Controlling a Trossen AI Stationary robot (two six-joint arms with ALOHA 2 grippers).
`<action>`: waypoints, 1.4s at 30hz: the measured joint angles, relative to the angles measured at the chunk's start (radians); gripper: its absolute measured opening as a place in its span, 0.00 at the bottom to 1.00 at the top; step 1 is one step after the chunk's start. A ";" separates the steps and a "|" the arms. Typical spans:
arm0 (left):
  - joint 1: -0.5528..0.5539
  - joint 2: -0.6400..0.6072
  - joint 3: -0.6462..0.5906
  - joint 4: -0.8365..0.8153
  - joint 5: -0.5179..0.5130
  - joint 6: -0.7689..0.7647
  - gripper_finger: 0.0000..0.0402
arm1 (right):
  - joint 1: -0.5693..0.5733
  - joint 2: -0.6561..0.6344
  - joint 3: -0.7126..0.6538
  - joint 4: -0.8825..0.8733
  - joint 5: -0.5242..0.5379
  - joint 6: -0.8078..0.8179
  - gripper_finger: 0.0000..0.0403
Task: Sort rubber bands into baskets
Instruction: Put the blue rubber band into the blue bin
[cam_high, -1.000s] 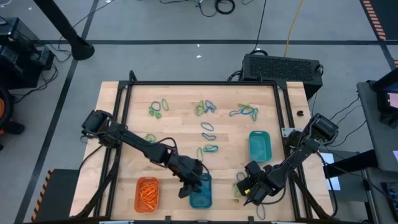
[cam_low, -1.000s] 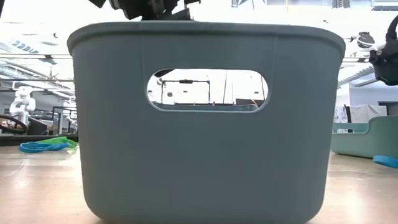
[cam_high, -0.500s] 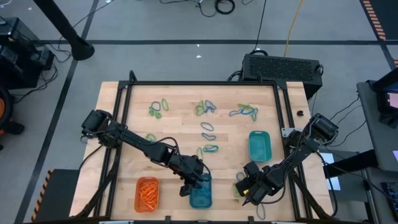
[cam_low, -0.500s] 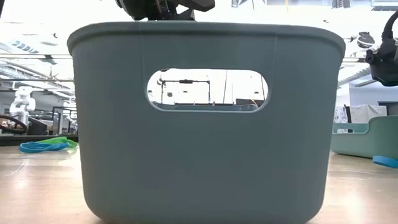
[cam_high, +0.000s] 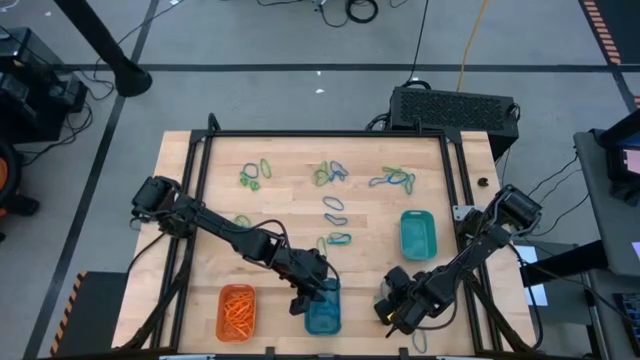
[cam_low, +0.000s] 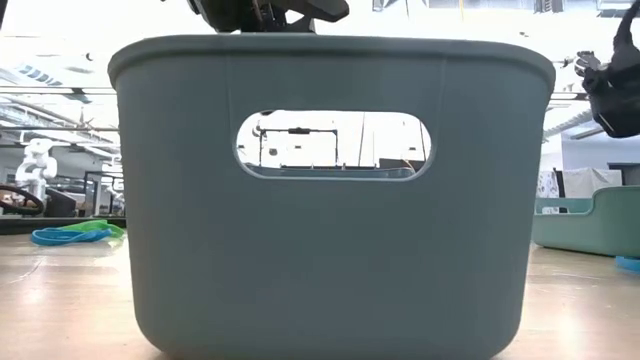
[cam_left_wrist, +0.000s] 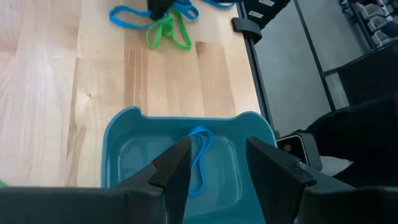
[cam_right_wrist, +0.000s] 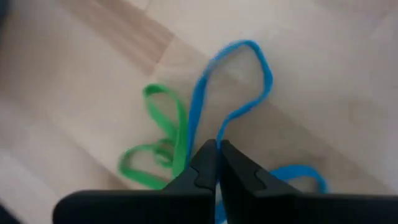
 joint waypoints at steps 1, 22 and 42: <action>0.000 0.000 0.000 0.005 0.000 0.000 0.40 | -0.003 0.001 0.010 -0.002 0.005 -0.003 0.01; 0.072 0.001 -0.002 0.196 0.275 -0.142 0.40 | -0.071 -0.003 0.360 -0.448 0.163 -0.270 0.00; 0.146 -0.003 -0.002 0.284 0.401 -0.215 0.40 | 0.006 -0.005 0.516 -0.471 0.304 -0.347 0.00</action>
